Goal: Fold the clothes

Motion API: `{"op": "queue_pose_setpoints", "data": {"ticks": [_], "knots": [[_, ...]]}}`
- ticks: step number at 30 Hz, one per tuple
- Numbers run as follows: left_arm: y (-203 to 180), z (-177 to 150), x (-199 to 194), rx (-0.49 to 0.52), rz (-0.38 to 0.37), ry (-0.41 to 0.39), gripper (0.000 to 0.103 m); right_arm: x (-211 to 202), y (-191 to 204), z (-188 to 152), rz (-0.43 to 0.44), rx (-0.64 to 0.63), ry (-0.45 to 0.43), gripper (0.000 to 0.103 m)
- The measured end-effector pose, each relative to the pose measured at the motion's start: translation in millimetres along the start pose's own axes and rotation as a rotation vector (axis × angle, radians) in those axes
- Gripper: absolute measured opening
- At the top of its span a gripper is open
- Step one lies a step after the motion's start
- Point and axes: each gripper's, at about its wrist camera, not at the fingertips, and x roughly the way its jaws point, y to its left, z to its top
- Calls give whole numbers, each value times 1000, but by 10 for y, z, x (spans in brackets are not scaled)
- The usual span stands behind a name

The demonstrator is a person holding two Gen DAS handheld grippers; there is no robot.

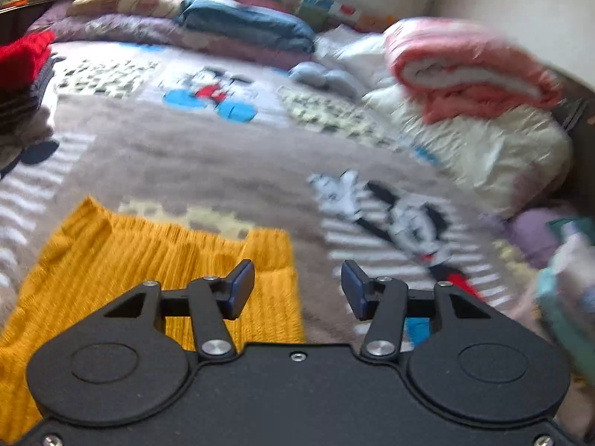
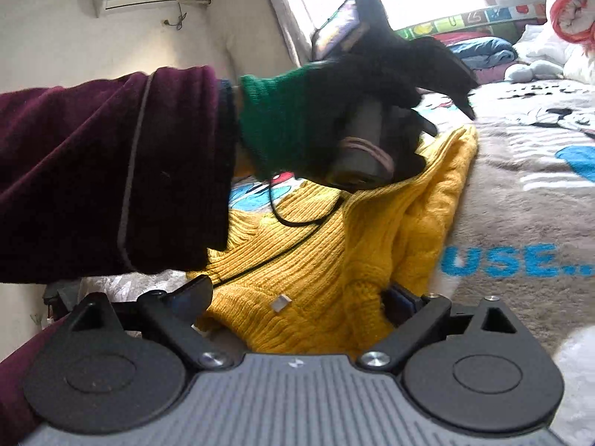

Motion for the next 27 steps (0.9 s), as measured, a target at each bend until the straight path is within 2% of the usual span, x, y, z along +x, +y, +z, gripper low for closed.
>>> {"op": "queue_pose_setpoints", "data": {"ticks": [4,6,7,8,9,11,12,16,20,24,27], "knots": [[83,-61,-261,108,-26,4,50,-209,149,17,-80,-77,-63,93],[127,-124,-367,168,-37,16,48,-219,308,17,-127,-196,-101,94],[149,-156,-419,198,-42,22,46,-215,395,17,-150,-263,-120,94],[171,-187,-472,228,-47,28,37,-167,482,10,-160,-329,-129,93],[181,-241,-468,255,-45,45,33,-98,569,0,-162,-394,-133,93],[186,-347,-432,300,-42,74,30,96,670,-20,-160,-463,-104,91],[194,-387,-422,315,-47,80,25,176,686,-30,-164,-476,-89,89],[83,-473,-243,406,-42,105,20,334,481,-67,-247,-380,3,87],[-45,-451,4,481,-15,115,18,225,255,-47,-209,-233,-3,87],[-139,-377,234,528,-5,125,18,293,259,-81,-171,-192,4,94],[-172,-357,425,553,10,161,19,288,253,-91,-143,-160,0,95]]}}
